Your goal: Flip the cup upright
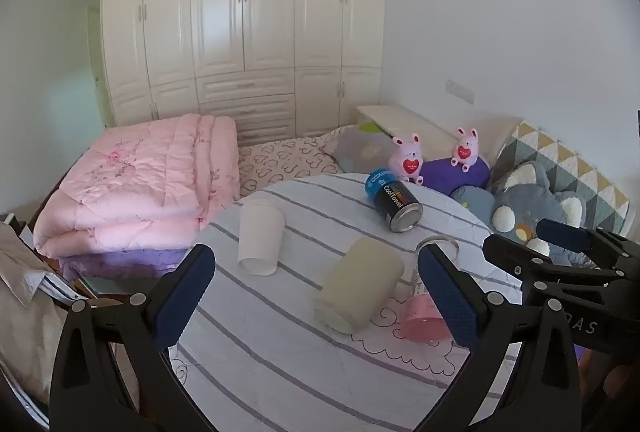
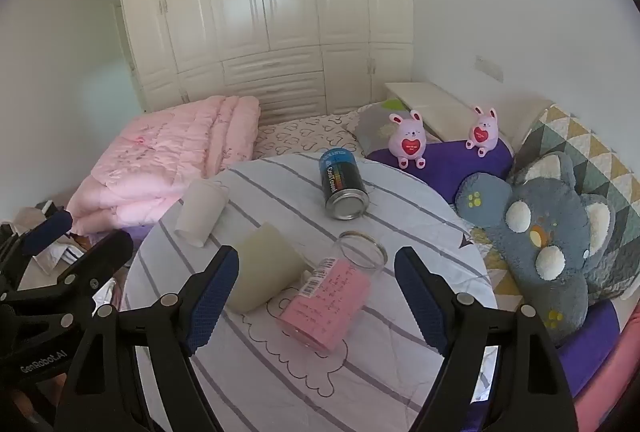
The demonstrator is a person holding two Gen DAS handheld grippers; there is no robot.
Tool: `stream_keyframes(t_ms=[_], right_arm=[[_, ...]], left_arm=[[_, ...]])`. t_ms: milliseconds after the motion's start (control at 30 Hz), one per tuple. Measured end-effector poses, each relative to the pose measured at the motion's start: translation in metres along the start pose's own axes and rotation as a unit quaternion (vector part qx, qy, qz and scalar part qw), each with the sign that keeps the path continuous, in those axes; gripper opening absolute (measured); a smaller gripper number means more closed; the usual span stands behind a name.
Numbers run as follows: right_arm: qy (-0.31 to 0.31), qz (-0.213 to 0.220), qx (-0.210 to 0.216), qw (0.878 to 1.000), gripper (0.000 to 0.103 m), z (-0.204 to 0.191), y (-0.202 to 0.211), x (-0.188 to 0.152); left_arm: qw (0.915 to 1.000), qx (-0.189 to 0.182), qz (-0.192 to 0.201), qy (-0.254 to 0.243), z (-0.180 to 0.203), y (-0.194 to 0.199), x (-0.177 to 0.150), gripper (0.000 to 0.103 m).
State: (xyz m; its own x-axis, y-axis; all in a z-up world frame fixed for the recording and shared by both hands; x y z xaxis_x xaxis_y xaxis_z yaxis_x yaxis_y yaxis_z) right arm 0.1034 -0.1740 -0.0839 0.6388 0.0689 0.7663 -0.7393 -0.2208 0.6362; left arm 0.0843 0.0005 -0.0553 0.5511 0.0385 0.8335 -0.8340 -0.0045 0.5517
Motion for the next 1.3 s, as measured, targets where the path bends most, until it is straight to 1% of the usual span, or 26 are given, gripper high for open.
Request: stream_keyframes(t_ms=[67,167,533,767,1033,1300], right_arm=[[-0.005,-0.009,0.004,1.0,0.082,-0.002,-0.001,-0.001],[-0.004,-0.004,0.004,1.0,0.082,-0.003,-0.001,0.0],[-0.005,-0.003,0.008,1.0,0.082,-0.008,-0.005,0.006],[-0.005,0.002,0.006,1.0,0.082,-0.014,-0.008,0.016],[-0.01,-0.003,0.006,1.0,0.082,-0.015,-0.011,0.016],[-0.016,-0.013,0.005,1.0,0.082,-0.007,-0.021,0.012]], left_arm=[[1.0,0.002,0.004,-0.001,0.0,0.0,0.001,0.103],[1.0,-0.001,0.009,0.001,0.0,0.001,0.001,0.103],[1.0,0.001,0.002,0.003,-0.009,-0.009,0.005,0.103],[1.0,0.0,0.002,0.005,-0.014,-0.01,0.004,0.103],[1.0,-0.001,-0.009,0.0,-0.016,-0.017,0.002,0.103],[0.9996,-0.003,-0.026,-0.007,-0.007,-0.032,0.002,0.103]])
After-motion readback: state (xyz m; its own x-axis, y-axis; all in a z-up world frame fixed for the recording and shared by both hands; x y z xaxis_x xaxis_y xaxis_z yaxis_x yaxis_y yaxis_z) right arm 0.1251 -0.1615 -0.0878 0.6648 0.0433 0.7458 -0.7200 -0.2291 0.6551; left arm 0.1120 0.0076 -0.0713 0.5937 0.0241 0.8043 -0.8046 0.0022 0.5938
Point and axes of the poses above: each gripper's, at about its wrist camera, not at the fingertips, and y roughly against the way its jaws point, z to its right, x to its top, the point moved 10 cm from there along -y, roughly the way its jaws point
